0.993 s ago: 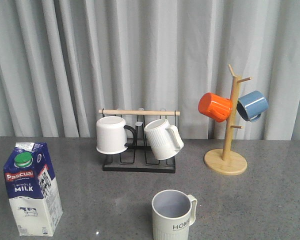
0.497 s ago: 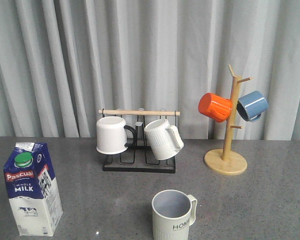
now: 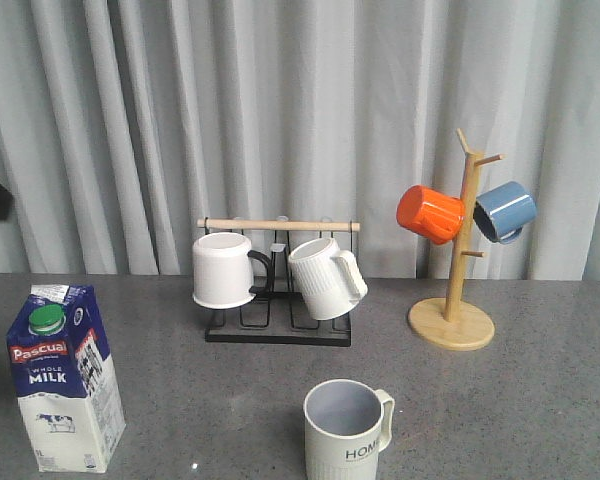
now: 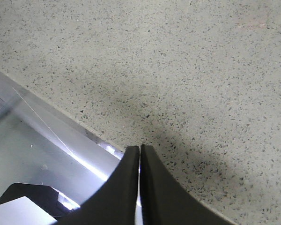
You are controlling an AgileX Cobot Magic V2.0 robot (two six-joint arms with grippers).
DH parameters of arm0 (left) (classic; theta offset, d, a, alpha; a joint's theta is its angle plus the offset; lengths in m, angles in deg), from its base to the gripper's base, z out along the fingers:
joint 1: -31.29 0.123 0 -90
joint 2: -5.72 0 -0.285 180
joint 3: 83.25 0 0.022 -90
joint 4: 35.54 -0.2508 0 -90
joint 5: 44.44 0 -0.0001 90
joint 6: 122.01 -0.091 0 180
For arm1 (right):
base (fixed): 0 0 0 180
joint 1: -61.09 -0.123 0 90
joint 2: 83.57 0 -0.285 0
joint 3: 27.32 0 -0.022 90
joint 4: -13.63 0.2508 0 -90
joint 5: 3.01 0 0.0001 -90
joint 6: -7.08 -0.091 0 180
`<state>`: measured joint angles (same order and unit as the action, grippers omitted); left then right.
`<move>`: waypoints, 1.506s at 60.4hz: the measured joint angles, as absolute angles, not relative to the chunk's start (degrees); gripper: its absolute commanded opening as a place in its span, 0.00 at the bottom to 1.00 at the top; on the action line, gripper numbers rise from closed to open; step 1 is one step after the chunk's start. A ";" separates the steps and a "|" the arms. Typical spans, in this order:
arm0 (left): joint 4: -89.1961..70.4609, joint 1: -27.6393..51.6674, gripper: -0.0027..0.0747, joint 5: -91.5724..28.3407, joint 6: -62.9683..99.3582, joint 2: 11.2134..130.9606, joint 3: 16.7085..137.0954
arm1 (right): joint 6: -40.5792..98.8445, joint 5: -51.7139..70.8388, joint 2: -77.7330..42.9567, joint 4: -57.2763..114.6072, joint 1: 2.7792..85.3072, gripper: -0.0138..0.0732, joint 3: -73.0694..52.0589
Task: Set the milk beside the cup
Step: 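Reach the left gripper to the milk carton top and grasp it, then lift the milk carton and carry it toward the HOME mug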
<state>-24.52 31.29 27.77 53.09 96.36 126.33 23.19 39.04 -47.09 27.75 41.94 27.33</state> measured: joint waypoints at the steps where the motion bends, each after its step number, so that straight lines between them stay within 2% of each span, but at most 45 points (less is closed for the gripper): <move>1: -24.38 31.29 0.76 27.82 53.09 97.03 126.33 | 23.19 39.04 -47.09 27.75 41.94 0.15 27.33; 19: -23.69 31.29 0.76 27.68 53.09 107.25 126.33 | 23.19 38.92 -47.09 27.80 41.94 0.15 27.33; 55: -23.64 31.29 0.76 26.97 53.09 117.72 126.33 | 23.19 38.92 -47.09 27.80 41.94 0.15 27.33; 61: -23.64 31.29 0.73 27.17 53.09 119.64 126.33 | 23.19 38.92 -47.09 27.80 41.94 0.15 27.33; 66: -23.64 31.29 0.66 27.17 53.09 120.84 126.33 | 23.19 38.92 -47.09 27.81 41.94 0.15 27.33; 83: -23.70 31.29 0.19 27.17 53.09 121.02 126.33 | 23.19 38.74 -47.09 27.86 41.94 0.15 27.33; 91: -21.93 31.29 0.03 27.22 53.09 120.39 126.33 | 23.19 38.74 -47.09 27.86 41.94 0.15 27.33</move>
